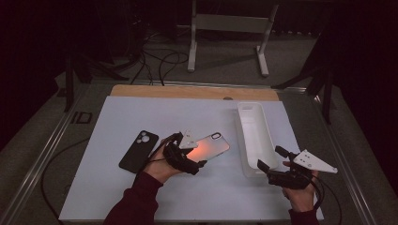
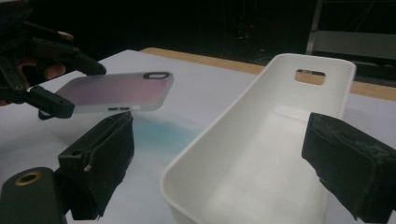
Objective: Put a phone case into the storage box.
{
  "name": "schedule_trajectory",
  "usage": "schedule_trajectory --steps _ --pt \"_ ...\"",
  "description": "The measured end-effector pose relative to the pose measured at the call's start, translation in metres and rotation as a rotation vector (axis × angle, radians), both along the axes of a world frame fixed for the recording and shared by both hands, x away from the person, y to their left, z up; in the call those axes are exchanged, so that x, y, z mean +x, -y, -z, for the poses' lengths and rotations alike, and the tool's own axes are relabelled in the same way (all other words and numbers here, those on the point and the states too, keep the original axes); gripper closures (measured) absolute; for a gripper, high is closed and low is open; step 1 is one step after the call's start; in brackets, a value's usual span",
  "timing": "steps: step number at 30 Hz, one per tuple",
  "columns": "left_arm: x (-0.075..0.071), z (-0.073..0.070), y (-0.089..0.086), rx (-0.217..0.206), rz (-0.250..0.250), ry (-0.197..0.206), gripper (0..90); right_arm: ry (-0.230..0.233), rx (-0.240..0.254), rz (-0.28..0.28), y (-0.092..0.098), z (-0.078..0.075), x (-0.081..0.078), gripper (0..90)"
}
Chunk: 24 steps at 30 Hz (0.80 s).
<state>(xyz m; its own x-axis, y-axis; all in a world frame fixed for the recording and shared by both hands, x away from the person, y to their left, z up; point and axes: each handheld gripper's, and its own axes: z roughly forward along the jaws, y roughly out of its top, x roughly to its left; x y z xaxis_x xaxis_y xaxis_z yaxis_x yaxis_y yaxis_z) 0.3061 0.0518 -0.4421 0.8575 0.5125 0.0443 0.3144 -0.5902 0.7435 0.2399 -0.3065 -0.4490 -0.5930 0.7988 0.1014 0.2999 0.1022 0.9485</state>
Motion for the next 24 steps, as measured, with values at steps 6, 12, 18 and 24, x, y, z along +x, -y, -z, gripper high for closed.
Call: schedule_trajectory --steps 6,12,18,24 --pt "0.002 -0.010 -0.001 -0.012 -0.004 0.022 17.1 -0.011 0.012 -0.019 -0.009 -0.003 0.006 9.3" --pt "0.003 -0.018 0.000 -0.018 -0.003 0.043 17.1 -0.033 -0.001 -0.023 -0.019 -0.005 0.012 9.7" --pt "0.003 -0.022 0.001 -0.020 -0.001 0.052 17.1 -0.096 -0.007 -0.036 -0.030 -0.007 0.018 11.1" --pt "0.002 -0.024 0.004 -0.027 0.006 0.059 17.1 -0.135 -0.025 -0.066 -0.046 -0.008 0.026 11.1"
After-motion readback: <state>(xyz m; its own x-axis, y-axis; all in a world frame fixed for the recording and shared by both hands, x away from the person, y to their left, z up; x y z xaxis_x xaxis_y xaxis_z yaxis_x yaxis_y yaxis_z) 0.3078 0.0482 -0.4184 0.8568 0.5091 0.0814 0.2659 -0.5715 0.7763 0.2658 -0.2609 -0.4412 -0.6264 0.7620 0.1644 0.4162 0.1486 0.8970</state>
